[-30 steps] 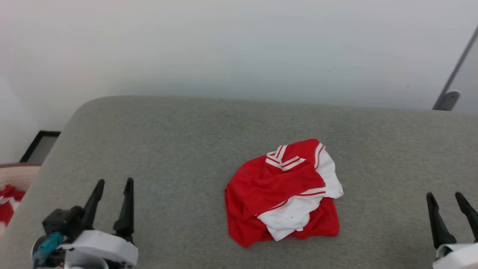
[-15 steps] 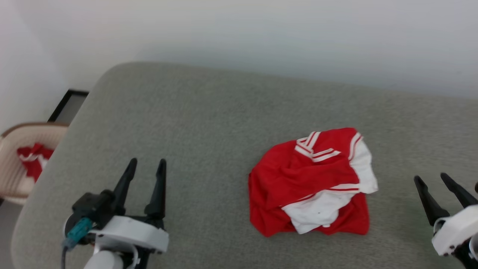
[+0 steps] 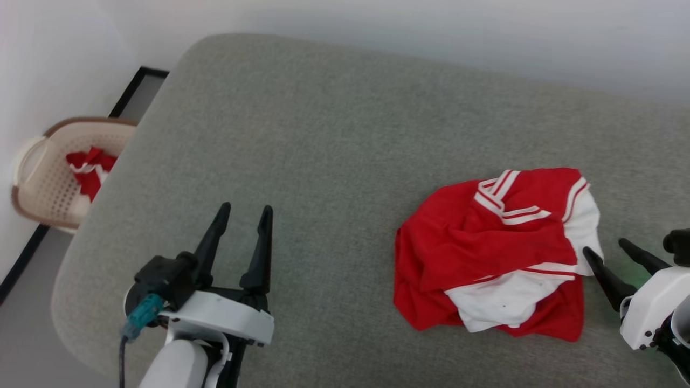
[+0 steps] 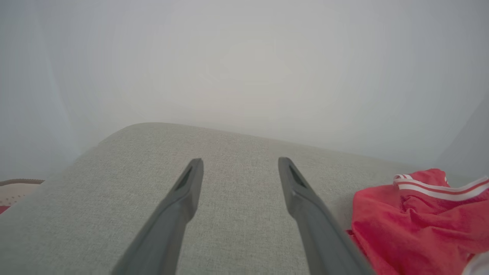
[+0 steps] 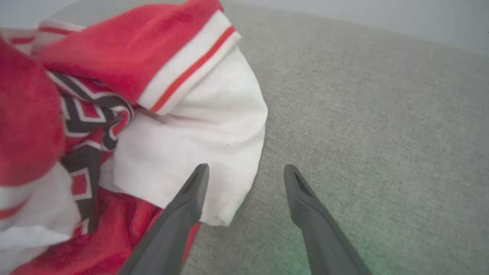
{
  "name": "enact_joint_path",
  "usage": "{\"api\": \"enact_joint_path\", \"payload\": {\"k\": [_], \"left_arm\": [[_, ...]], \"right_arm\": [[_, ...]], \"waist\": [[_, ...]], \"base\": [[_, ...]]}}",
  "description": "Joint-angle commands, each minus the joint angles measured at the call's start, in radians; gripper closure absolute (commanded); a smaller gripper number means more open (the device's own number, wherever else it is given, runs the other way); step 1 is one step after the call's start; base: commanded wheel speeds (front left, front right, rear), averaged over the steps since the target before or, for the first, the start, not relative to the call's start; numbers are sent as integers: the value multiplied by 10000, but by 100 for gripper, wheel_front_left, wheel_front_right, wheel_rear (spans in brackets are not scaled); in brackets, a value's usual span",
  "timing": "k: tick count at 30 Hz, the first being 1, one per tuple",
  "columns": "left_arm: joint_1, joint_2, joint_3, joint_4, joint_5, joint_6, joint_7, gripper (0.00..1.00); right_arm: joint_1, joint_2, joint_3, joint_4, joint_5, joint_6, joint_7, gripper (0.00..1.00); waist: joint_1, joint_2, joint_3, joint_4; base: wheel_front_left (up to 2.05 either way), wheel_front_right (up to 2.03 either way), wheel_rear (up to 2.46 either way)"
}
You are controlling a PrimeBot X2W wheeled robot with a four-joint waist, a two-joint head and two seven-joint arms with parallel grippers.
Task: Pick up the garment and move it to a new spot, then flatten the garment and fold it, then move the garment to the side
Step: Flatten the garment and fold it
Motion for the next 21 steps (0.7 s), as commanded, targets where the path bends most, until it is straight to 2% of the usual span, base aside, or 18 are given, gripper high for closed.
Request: {"api": "enact_joint_path", "payload": {"k": [1,6,7,10,21], "left_arm": [[-146,-119,47,37,102,-77,-1,0],[-185,-341,204,127,272,-244,-2,0],[-194,-367,240,142,315,-259,-2,0],[-190,-465,383,173,392,-330,-3,0],[15,-521,855,282,658,-573,-3,0]], "right_arm": [[-239,-143,257,177,106,-12,102,0],[-632,-234,959,839,362,-12,401,0],[-717,-243,1133,927,341,-12,386,100],[-963,-250,1564,1080,444,-10,296,100],[-1720,-980,1628,913,942,-12,-464,100]], "waist": [[0,-1,280,271],[0,-1,398,382],[0,-1,412,398],[0,-1,423,393],[0,-1,143,-144]], "base": [[0,0,0],[0,0,0],[0,0,0],[0,0,0],[0,0,0]]}}
